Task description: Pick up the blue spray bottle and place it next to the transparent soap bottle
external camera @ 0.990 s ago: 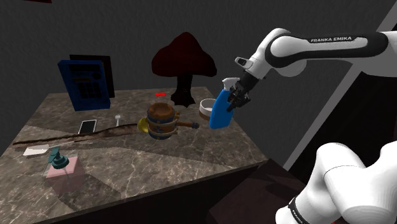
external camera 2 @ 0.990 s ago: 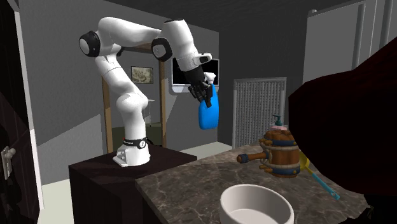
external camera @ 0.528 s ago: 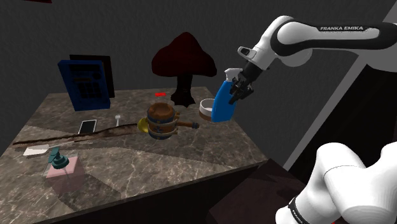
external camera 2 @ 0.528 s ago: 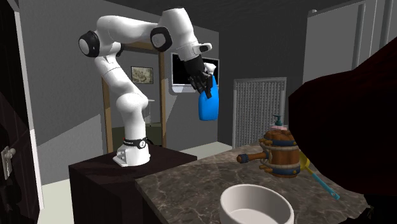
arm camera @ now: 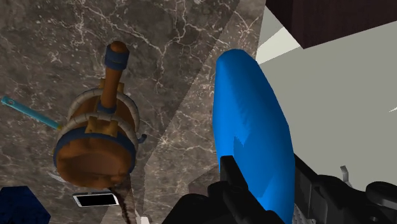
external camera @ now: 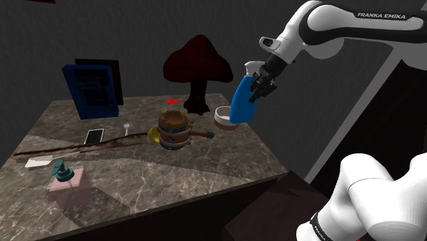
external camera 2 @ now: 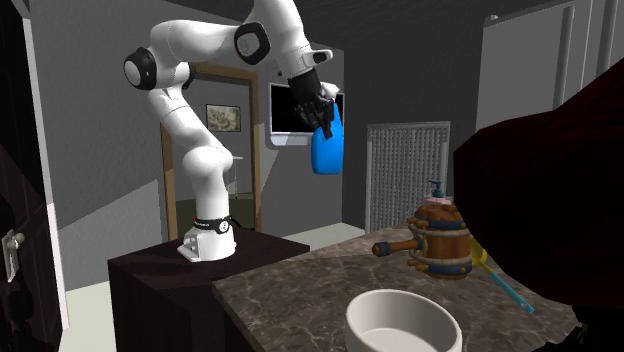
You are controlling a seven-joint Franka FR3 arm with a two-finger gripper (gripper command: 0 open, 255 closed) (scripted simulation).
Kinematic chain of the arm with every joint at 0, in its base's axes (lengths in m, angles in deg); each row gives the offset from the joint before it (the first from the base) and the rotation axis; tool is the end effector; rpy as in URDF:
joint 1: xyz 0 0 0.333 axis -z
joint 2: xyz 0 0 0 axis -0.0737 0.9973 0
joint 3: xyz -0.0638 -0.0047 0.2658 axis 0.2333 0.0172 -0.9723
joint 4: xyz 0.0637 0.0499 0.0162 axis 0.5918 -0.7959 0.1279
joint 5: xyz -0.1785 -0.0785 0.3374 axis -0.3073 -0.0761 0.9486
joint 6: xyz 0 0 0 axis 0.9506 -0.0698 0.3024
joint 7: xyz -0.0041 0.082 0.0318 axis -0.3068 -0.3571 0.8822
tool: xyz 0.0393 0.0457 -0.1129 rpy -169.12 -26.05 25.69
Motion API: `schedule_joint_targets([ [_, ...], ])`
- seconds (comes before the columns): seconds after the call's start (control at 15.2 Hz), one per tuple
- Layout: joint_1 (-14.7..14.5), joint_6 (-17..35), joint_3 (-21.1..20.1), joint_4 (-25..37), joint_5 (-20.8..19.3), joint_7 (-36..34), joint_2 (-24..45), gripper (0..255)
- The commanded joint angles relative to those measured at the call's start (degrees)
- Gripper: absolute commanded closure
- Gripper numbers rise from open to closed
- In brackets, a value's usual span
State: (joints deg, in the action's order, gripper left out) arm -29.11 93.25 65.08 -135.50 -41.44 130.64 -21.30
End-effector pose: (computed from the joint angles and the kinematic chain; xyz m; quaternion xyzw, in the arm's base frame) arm 0.4337 0.0016 0.5157 -0.7858 -0.5734 -0.1873 0.1365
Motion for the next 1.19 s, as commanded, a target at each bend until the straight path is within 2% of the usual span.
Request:
schedule_joint_targets([
  [0.0, -0.2, -1.4, -0.2, 1.6, 0.1, -0.4, 0.2, 255],
  [0.46, -0.7, -6.0, -0.8, 7.1, 0.3, -1.9, 0.8, 255],
  [1.12, -6.0, 3.4, -9.0, 7.0, 5.1, -11.1, 8.0, 255],
])
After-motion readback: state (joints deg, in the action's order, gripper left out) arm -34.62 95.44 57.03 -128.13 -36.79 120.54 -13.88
